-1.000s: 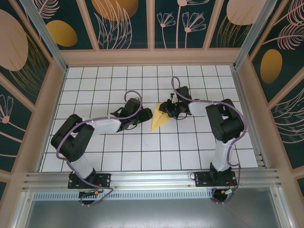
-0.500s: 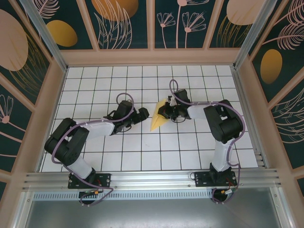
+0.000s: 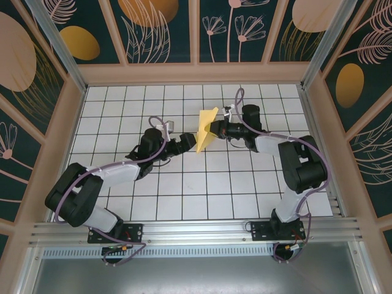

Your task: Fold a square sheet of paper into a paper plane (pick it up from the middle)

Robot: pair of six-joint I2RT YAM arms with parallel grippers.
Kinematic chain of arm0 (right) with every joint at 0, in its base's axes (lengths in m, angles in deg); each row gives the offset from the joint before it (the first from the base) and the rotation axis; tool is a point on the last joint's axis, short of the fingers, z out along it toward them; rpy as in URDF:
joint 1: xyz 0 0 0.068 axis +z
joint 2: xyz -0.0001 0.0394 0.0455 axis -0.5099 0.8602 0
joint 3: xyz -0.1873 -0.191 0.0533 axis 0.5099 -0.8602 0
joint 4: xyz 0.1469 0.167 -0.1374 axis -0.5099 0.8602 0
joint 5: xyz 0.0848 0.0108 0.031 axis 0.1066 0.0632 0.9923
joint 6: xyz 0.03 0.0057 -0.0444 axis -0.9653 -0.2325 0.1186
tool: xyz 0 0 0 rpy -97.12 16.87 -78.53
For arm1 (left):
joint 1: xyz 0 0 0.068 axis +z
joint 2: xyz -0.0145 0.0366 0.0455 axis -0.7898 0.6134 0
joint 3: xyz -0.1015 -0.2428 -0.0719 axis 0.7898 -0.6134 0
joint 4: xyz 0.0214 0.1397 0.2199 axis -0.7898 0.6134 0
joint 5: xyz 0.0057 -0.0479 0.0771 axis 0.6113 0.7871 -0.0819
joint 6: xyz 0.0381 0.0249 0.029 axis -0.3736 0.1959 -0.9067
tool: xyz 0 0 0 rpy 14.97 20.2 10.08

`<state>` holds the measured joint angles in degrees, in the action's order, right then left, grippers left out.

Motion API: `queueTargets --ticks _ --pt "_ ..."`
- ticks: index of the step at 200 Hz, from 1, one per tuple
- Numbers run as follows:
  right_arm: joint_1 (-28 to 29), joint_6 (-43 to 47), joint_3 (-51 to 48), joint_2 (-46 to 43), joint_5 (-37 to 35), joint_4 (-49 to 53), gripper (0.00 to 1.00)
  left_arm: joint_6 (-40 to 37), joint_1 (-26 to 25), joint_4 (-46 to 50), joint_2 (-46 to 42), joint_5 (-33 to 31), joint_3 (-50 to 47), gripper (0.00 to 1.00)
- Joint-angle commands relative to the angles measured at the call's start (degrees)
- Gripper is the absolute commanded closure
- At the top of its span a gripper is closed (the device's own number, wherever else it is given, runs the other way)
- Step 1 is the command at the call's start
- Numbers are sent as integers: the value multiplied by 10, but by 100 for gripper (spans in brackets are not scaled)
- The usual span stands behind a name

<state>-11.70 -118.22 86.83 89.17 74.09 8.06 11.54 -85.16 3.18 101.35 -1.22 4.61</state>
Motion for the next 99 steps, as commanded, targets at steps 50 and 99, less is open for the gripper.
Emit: queueTargets --ticks 50,99 --pt "8 -100 9 -12 78 -132 96 82 3 -207 57 97 -8 5" --pt "13 -113 14 -5 81 -133 96 95 3 -243 65 97 -7 30"
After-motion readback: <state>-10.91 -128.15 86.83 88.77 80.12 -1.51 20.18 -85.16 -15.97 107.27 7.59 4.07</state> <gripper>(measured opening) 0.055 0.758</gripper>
